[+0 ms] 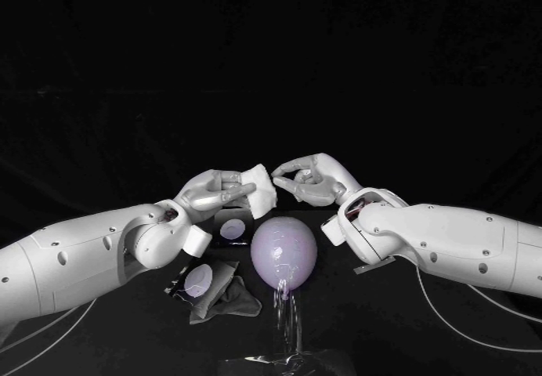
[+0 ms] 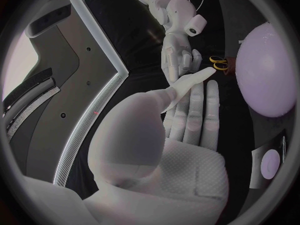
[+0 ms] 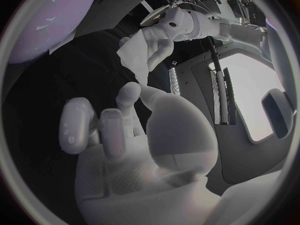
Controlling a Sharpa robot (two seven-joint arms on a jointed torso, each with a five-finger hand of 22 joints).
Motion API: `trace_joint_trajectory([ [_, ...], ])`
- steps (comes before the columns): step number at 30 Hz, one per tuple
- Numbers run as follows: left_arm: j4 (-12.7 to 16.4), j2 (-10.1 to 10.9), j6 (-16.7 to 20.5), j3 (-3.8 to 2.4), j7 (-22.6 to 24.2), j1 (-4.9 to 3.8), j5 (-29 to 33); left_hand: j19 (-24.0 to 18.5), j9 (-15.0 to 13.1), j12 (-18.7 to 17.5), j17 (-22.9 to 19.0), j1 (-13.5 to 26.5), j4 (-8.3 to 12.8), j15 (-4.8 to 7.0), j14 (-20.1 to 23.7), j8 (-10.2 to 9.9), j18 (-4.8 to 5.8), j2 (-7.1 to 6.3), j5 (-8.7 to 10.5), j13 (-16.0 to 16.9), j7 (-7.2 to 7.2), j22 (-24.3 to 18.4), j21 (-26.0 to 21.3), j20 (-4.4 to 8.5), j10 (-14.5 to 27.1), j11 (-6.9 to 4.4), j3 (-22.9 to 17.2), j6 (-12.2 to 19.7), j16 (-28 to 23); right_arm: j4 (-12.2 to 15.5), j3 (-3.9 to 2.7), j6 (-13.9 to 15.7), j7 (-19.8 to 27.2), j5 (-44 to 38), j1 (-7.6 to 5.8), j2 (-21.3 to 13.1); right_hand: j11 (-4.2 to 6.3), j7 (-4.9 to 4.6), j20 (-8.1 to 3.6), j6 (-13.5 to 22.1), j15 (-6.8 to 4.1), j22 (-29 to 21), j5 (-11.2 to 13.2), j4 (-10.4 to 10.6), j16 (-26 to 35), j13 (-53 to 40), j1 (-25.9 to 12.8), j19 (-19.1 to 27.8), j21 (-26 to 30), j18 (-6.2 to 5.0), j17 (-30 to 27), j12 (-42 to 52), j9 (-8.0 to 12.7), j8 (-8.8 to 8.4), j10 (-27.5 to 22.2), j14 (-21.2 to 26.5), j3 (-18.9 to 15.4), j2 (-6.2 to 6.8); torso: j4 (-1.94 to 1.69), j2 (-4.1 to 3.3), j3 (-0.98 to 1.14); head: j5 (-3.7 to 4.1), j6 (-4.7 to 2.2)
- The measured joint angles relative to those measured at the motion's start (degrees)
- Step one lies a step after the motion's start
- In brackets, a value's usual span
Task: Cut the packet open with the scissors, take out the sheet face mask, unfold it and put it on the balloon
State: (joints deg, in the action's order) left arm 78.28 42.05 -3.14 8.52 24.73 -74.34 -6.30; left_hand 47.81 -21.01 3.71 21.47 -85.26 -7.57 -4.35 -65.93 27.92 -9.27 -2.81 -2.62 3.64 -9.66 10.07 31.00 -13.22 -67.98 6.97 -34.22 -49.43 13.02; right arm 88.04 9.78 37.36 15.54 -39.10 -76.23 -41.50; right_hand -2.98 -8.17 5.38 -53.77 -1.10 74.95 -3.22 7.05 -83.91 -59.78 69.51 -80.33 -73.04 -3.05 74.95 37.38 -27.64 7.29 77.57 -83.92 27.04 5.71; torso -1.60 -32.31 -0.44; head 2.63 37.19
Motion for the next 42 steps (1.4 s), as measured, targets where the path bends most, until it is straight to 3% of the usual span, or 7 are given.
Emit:
trace_joint_trajectory([
  [7,0.00,-0.01,0.10,0.00,0.01,0.00,-1.12,0.00,0.00,0.00,0.05,0.00,0.00,0.00,0.00,0.00,0.02,0.00,0.00,0.00,-0.19,0.00,0.00,0.00,0.00,0.00,0.00,-0.19,0.00,0.04,-0.06,-0.03,0.54,2.05,-0.20,0.17,0.32,0.53,0.03,-1.61,0.00,-0.02,0.00,0.41,-0.67,-0.80,0.00,-0.14,-0.53,0.01,0.00,1.55,0.08,0.00,0.32,0.00,-0.41,0.00,-0.03,0.01,-0.02,0.08,0.01],
  [29,0.07,-0.13,0.68,0.00,-0.10,-0.01,-2.65,0.00,0.00,0.00,0.09,0.09,0.17,-0.01,0.01,-0.21,0.04,-0.09,0.00,0.00,-0.19,0.07,0.22,0.00,0.00,0.00,-0.17,-0.18,0.00,0.97,-0.10,-0.55,1.75,4.65,-0.26,1.18,0.53,0.80,-0.14,-2.55,0.00,0.00,0.00,0.71,-1.32,-1.60,0.00,-0.73,-1.62,0.04,-0.04,3.00,0.12,0.00,0.94,0.00,-0.72,0.01,0.03,-0.01,0.01,0.03,-0.04],
  [35,0.15,-0.17,0.90,0.00,-0.23,-0.01,-2.86,0.00,0.00,0.00,0.14,0.24,0.17,-0.10,0.10,-0.23,0.05,-0.24,0.00,0.00,-0.18,0.12,0.22,0.00,0.00,0.00,-0.16,-0.18,0.00,0.87,-0.10,-0.48,1.84,4.84,-0.26,1.61,1.14,1.51,-0.54,-4.32,-0.03,0.00,0.23,0.25,-1.64,-1.93,0.68,-1.53,-2.29,0.05,0.00,3.61,0.08,0.68,1.56,-0.02,-0.31,-0.67,0.03,0.01,0.00,0.07,-0.16],
  [42,0.39,-0.23,1.08,0.00,-0.34,-0.01,-2.96,0.00,0.00,0.00,0.14,0.24,0.16,-0.10,0.10,-0.23,0.05,-0.24,0.00,0.00,-0.18,0.12,0.22,0.00,0.00,0.00,-0.16,-0.17,0.00,0.71,-0.11,-0.37,1.68,4.75,-0.27,2.14,2.26,3.12,-1.38,-7.54,-1.31,-0.01,0.23,-2.46,-2.49,-2.56,4.35,-2.37,-3.87,0.06,0.00,5.18,-0.75,2.62,2.68,-0.03,0.38,-1.05,0.03,0.01,-0.01,0.11,-0.15],
])
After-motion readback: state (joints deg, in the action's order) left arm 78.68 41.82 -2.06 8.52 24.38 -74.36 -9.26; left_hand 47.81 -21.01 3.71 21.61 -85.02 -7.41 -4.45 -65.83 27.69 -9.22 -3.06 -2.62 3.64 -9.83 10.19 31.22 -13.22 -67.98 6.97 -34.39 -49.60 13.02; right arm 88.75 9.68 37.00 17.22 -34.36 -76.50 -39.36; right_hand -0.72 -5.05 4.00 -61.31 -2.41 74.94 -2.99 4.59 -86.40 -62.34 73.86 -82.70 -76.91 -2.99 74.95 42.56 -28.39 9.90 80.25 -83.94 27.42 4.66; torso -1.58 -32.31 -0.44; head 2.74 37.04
